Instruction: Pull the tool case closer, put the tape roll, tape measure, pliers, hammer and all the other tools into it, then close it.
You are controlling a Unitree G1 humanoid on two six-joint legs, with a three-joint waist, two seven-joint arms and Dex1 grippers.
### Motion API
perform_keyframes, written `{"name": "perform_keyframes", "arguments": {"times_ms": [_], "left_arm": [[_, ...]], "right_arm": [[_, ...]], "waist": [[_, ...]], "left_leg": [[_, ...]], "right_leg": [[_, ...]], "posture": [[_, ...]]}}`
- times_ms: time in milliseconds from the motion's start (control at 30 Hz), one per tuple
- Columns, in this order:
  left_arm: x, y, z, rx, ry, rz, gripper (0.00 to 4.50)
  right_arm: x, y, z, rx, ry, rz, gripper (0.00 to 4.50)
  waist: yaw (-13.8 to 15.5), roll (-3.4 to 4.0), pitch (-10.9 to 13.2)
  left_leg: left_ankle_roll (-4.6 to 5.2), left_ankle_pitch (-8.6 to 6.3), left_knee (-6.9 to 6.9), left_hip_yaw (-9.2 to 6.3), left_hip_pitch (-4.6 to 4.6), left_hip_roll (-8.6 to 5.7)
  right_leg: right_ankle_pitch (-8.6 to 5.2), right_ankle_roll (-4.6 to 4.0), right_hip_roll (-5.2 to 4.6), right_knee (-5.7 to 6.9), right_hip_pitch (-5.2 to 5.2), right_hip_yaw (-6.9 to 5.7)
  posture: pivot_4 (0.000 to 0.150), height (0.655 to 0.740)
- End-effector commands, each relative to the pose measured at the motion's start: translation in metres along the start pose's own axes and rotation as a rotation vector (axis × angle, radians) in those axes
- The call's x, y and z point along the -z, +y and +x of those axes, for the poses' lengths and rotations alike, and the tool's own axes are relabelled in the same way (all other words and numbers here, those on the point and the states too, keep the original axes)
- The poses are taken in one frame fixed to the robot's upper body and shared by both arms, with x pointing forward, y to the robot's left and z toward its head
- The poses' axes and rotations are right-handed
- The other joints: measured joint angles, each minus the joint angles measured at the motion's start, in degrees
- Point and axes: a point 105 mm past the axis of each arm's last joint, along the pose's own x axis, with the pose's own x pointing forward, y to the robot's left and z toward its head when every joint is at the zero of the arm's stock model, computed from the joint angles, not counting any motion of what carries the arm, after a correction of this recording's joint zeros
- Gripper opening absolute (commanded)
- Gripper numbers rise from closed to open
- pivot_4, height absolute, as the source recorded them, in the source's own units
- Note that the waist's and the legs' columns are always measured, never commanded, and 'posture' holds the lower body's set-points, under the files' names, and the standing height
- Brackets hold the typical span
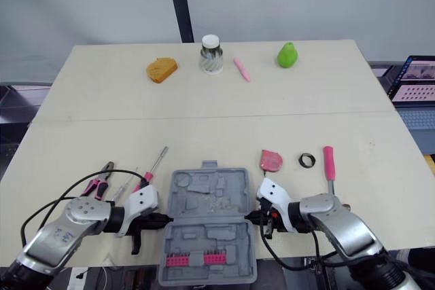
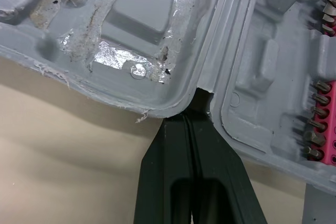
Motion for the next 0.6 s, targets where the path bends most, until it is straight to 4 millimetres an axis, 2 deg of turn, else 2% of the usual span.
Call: {"name": "perform_keyframes", "arguments": {"times_ms": [33, 600], "left_arm": [[0.0053, -0.0124, 0.0058, 0.051, 0.011, -0.02, 0.04], [0.01, -0.0136, 0.0045, 0.049, 0.019, -0.03, 0.04]], "right_arm": [[-0.0098, 0.0122, 0.001, -0.059, -0.033, -0.038, 0.0], [-0.0086, 0.0115, 0.0013, -0.055, -0.033, -0.033, 0.0]], "waist": [[0.0, 0.0, 0.0], [0.0, 0.0, 0.0]], "left_leg": [[0.0, 0.0, 0.0, 0.0, 0.0, 0.0], [0.0, 0.0, 0.0, 0.0, 0.0, 0.0]], "right_leg": [[0.0, 0.0, 0.0, 0.0, 0.0, 0.0], [0.0, 0.0, 0.0, 0.0, 0.0, 0.0]], "posture": [[0.15, 0.74], [0.15, 0.74]]}}
